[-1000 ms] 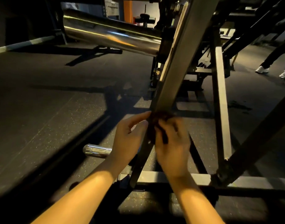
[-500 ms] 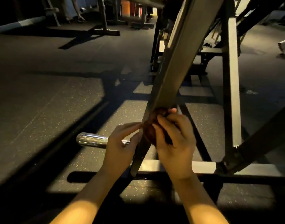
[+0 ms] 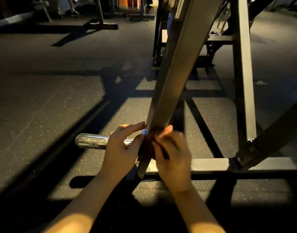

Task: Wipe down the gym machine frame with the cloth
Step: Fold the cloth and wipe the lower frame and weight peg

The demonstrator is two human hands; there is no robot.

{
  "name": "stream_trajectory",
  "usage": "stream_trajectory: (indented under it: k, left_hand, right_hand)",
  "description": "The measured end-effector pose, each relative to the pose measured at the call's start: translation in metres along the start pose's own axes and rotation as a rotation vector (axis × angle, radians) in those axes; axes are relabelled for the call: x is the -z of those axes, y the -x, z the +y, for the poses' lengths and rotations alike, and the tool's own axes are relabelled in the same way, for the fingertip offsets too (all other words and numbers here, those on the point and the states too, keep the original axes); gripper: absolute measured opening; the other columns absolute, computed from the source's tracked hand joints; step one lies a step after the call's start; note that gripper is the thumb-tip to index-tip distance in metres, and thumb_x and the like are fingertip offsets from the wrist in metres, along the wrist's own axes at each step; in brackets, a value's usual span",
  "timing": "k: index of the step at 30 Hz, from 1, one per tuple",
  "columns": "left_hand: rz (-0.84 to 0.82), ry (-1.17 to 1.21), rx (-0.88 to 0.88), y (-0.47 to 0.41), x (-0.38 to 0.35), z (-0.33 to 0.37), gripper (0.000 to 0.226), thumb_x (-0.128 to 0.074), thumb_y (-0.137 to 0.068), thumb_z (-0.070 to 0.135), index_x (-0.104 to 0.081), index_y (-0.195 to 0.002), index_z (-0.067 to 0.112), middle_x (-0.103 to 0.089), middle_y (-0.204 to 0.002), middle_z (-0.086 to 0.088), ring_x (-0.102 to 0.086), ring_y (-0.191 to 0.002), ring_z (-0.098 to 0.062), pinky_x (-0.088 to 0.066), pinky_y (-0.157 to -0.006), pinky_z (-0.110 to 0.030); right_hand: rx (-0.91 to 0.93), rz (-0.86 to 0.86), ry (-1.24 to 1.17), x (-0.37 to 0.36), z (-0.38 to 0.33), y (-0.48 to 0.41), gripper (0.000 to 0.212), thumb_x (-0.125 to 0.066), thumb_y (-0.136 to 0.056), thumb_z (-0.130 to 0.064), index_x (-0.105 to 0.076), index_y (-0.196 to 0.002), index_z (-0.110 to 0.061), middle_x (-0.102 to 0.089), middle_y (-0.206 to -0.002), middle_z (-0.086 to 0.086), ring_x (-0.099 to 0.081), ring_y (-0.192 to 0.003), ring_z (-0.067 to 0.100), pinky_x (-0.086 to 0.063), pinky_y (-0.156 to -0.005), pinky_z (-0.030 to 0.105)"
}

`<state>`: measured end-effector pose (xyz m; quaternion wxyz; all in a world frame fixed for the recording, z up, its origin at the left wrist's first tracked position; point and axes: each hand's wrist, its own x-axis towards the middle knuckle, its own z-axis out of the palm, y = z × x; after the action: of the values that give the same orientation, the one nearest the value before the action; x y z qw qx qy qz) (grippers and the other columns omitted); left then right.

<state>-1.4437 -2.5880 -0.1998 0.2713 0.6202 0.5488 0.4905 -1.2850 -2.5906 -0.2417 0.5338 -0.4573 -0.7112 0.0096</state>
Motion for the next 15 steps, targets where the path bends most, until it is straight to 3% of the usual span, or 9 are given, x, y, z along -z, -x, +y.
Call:
stream_trajectory:
  k: [3, 6, 9, 11, 13, 15]
  left_hand:
    - [-0.013, -0.096, 0.056, 0.003, -0.002, -0.01, 0.043, -0.066, -0.097, 0.013, -0.065, -0.136, 0.033, -0.068, -0.121, 0.009, -0.058, -0.11, 0.01, -0.042, -0.081, -0.001]
    - [-0.02, 0.016, 0.082, 0.002, 0.002, -0.015, 0.046, -0.068, -0.097, 0.018, -0.06, -0.14, 0.031, -0.069, -0.123, 0.009, -0.06, -0.119, 0.002, -0.046, -0.092, -0.009]
    - [-0.009, 0.068, 0.084, 0.002, 0.005, -0.013, 0.041, -0.069, -0.097, 0.021, -0.064, -0.137, 0.028, -0.071, -0.122, 0.01, -0.06, -0.121, 0.001, -0.041, -0.09, -0.002]
    - [-0.02, 0.055, 0.085, 0.004, 0.004, -0.012, 0.04, -0.068, -0.097, 0.022, -0.063, -0.136, 0.031, -0.071, -0.122, 0.014, -0.059, -0.121, 0.001, -0.04, -0.088, 0.0]
    - [-0.028, -0.003, 0.092, 0.006, 0.004, -0.013, 0.041, -0.066, -0.098, 0.024, -0.062, -0.137, 0.035, -0.07, -0.123, 0.014, -0.059, -0.12, 0.002, -0.04, -0.085, 0.002]
    - [-0.028, -0.052, 0.097, 0.008, 0.006, -0.017, 0.04, -0.065, -0.099, 0.025, -0.061, -0.137, 0.04, -0.069, -0.124, 0.015, -0.059, -0.119, 0.002, -0.043, -0.084, 0.0]
  right_hand:
    - [-0.188, -0.137, -0.084, -0.014, 0.003, 0.031, 0.022, -0.078, -0.085, -0.001, -0.068, -0.098, -0.017, -0.06, -0.109, -0.005, -0.064, -0.096, 0.016, -0.06, -0.078, 0.041]
    - [-0.13, 0.087, -0.145, 0.007, -0.02, -0.012, 0.022, -0.078, -0.084, 0.001, -0.073, -0.102, -0.009, -0.064, -0.111, 0.005, -0.065, -0.1, 0.014, -0.058, -0.087, 0.029]
    - [-0.037, 0.248, -0.146, 0.026, -0.025, -0.046, 0.019, -0.076, -0.086, 0.002, -0.072, -0.105, 0.0, -0.062, -0.115, 0.011, -0.06, -0.109, 0.01, -0.049, -0.095, 0.016]
    - [-0.078, 0.157, -0.125, 0.013, -0.015, -0.022, 0.019, -0.078, -0.085, 0.003, -0.072, -0.102, -0.002, -0.063, -0.114, 0.008, -0.061, -0.109, 0.011, -0.054, -0.093, 0.025]
    - [-0.223, -0.008, -0.193, -0.008, -0.003, 0.017, 0.021, -0.078, -0.083, 0.004, -0.071, -0.097, -0.009, -0.063, -0.11, 0.002, -0.065, -0.104, 0.015, -0.059, -0.088, 0.04]
    - [-0.391, -0.07, -0.278, -0.019, -0.001, 0.032, 0.023, -0.079, -0.081, 0.005, -0.068, -0.092, -0.011, -0.064, -0.101, -0.003, -0.068, -0.095, 0.014, -0.06, -0.079, 0.046]
